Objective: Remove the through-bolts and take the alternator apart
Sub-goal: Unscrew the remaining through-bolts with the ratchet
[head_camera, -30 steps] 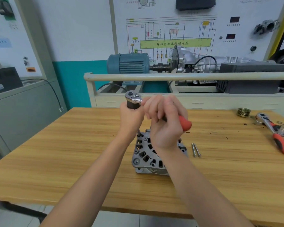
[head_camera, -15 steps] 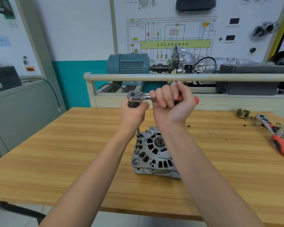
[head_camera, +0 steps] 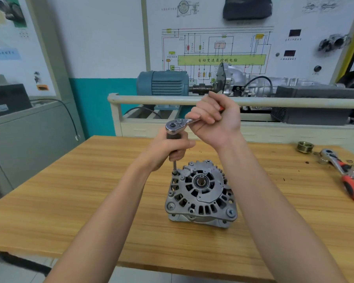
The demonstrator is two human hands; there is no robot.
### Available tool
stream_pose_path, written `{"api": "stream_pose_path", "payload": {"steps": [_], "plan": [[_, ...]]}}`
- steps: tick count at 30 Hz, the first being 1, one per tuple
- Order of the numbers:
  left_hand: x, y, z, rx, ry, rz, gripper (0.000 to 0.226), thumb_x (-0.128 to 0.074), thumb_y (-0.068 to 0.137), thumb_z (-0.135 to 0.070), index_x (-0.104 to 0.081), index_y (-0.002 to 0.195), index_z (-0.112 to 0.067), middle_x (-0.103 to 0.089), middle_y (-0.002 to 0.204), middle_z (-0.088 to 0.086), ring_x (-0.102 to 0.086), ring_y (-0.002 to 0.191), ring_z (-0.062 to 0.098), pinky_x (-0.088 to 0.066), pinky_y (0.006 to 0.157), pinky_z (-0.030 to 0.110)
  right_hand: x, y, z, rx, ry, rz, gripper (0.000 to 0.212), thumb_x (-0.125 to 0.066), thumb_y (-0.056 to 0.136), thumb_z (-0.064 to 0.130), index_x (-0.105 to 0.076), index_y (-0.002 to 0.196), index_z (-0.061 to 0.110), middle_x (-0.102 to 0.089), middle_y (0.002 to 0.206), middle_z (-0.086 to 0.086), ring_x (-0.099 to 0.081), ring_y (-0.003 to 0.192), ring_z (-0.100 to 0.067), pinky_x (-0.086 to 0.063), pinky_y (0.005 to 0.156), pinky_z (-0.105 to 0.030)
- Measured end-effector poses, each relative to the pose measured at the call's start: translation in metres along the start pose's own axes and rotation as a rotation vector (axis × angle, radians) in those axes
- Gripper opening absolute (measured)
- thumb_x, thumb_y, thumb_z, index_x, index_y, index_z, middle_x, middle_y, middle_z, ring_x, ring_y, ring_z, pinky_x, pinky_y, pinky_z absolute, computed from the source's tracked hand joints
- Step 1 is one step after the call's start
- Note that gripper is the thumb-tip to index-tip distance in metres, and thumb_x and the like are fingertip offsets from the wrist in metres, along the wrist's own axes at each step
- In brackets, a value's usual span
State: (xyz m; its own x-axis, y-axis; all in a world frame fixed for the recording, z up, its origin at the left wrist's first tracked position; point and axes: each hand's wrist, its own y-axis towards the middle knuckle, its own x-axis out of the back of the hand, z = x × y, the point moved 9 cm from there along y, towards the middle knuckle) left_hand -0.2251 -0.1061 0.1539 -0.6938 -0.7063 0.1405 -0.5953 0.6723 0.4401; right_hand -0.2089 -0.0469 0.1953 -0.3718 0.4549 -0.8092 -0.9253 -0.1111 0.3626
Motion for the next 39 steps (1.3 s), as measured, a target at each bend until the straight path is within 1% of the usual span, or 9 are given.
{"api": "stream_pose_path", "payload": {"steps": [4,10,13,16,21,23,29,35,39], "plan": [[0.002,0.001,0.004,-0.015,-0.077,-0.111,0.04,-0.056,0.072,-0.004,-0.038,0.04,-0.019,-0.027,0.038,-0.005,-0.019,0.035,0.01,-0.014,0.042,0.021,0.004,-0.005,0.004,0.134,0.021,-0.071,0.041,-0.041,0.079,0.015,-0.034,0.039,0.017,-0.024,0.032,0.006,-0.023,0.03,-0.011,-0.032,0.044,-0.02],[0.03,-0.025,0.004,-0.095,-0.095,-0.713,0.028,-0.059,0.074,-0.003,-0.038,0.06,-0.015,-0.037,0.048,-0.005,-0.031,0.046,0.009,-0.026,0.045,0.022,-0.016,-0.065,-0.013,0.721,-0.284,0.097,0.039,-0.04,0.086,0.011,-0.037,0.048,0.017,-0.035,0.041,0.003,-0.033,0.042,-0.015,-0.039,0.058,-0.032],[0.027,-0.032,0.014,-0.026,-0.268,-0.814,0.029,-0.059,0.056,-0.031,-0.037,0.065,-0.016,-0.04,0.06,0.001,-0.038,0.054,0.011,-0.033,0.054,0.025,-0.034,-0.084,-0.027,0.96,-0.57,0.181,0.032,-0.041,0.084,0.01,-0.04,0.054,0.019,-0.037,0.046,0.001,-0.038,0.048,-0.014,-0.038,0.061,-0.032],[0.031,-0.033,0.008,-0.024,-0.079,-0.78,0.026,-0.062,0.077,-0.005,-0.04,0.065,-0.013,-0.042,0.059,0.001,-0.038,0.054,0.012,-0.033,0.053,0.027,-0.033,-0.078,-0.02,0.922,-0.52,0.202,0.034,-0.041,0.083,0.01,-0.036,0.051,0.02,-0.036,0.044,0.004,-0.036,0.045,-0.013,-0.038,0.059,-0.034],[0.012,-0.016,-0.007,-0.131,0.003,-0.143,0.029,-0.065,0.069,-0.017,-0.044,0.052,-0.008,-0.04,0.04,0.0,-0.032,0.036,0.017,-0.024,0.043,0.03,-0.011,-0.026,-0.005,0.267,-0.089,0.127,0.04,-0.04,0.081,0.015,-0.037,0.041,0.017,-0.028,0.033,0.005,-0.018,0.039,-0.011,-0.036,0.049,-0.025],[0.003,-0.01,-0.005,-0.065,0.048,-0.041,0.034,-0.065,0.073,-0.012,-0.045,0.045,-0.014,-0.037,0.038,0.001,-0.031,0.035,0.017,-0.021,0.044,0.033,-0.005,-0.013,-0.005,0.109,-0.008,0.057,0.041,-0.039,0.081,0.017,-0.035,0.04,0.017,-0.026,0.032,0.005,-0.014,0.038,-0.011,-0.033,0.046,-0.023],[0.01,-0.003,0.002,-0.044,-0.051,-0.33,0.034,-0.055,0.068,-0.007,-0.04,0.042,-0.022,-0.029,0.036,-0.007,-0.021,0.033,0.008,-0.02,0.039,0.016,0.008,-0.014,0.007,0.287,0.076,-0.092,0.04,-0.042,0.079,0.015,-0.034,0.04,0.017,-0.023,0.034,0.005,-0.021,0.031,-0.011,-0.031,0.043,-0.02],[0.036,-0.025,0.006,-0.14,-0.061,-0.813,0.039,-0.058,0.075,0.002,-0.04,0.05,-0.022,-0.036,0.049,-0.004,-0.03,0.052,0.016,-0.023,0.049,0.028,-0.02,-0.068,-0.013,0.779,-0.361,0.15,0.036,-0.042,0.087,0.012,-0.043,0.051,0.016,-0.036,0.044,0.001,-0.034,0.045,-0.017,-0.042,0.064,-0.034],[0.035,-0.025,0.007,-0.125,-0.046,-0.818,0.036,-0.059,0.072,0.002,-0.039,0.051,-0.02,-0.035,0.049,-0.004,-0.03,0.051,0.013,-0.025,0.049,0.026,-0.025,-0.069,-0.01,0.808,-0.435,0.199,0.035,-0.042,0.085,0.01,-0.045,0.051,0.018,-0.038,0.044,0.002,-0.034,0.045,-0.016,-0.041,0.063,-0.035]]}}
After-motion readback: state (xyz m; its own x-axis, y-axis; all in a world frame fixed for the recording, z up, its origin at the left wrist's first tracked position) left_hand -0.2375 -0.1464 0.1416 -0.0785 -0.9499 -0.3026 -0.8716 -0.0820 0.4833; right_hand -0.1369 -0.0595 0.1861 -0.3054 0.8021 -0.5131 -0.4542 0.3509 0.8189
